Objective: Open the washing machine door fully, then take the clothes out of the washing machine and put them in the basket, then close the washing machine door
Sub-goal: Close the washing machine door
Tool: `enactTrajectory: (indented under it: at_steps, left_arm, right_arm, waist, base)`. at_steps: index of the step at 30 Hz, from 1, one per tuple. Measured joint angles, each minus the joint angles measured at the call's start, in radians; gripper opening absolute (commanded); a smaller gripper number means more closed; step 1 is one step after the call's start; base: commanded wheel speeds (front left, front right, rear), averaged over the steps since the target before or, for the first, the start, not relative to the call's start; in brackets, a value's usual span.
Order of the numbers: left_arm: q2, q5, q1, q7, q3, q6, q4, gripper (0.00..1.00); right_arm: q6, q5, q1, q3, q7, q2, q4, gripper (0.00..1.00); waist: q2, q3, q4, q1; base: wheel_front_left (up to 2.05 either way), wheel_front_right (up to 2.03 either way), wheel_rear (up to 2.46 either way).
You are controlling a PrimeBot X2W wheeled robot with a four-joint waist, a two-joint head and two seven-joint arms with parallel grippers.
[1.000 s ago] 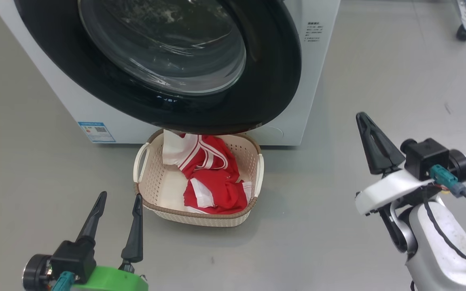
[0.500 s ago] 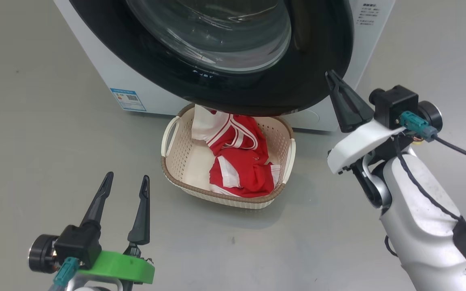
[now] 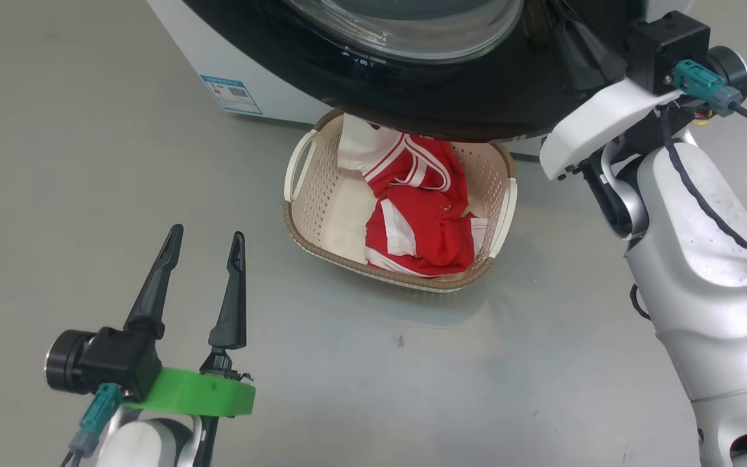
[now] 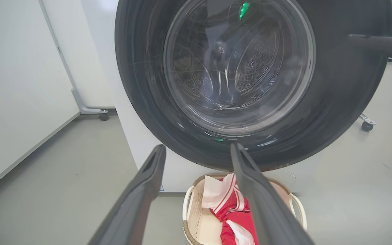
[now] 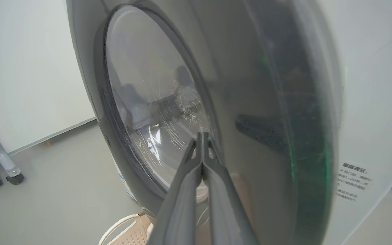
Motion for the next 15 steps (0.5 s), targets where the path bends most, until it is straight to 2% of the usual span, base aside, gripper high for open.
enactTrajectory:
  at_steps: [15]
  left_arm:
    - [-0.019,0.000,-0.046,-0.018,-0.011,-0.010,0.047,1.00]
  right_arm:
    - [0.020,-0.008,-0.102,-0.013,-0.049,-0.012,0.128,0.00]
  waist:
    - [0.0000,0.058,0.037,0.0000]
  base:
    - [0.00,0.00,0.00]
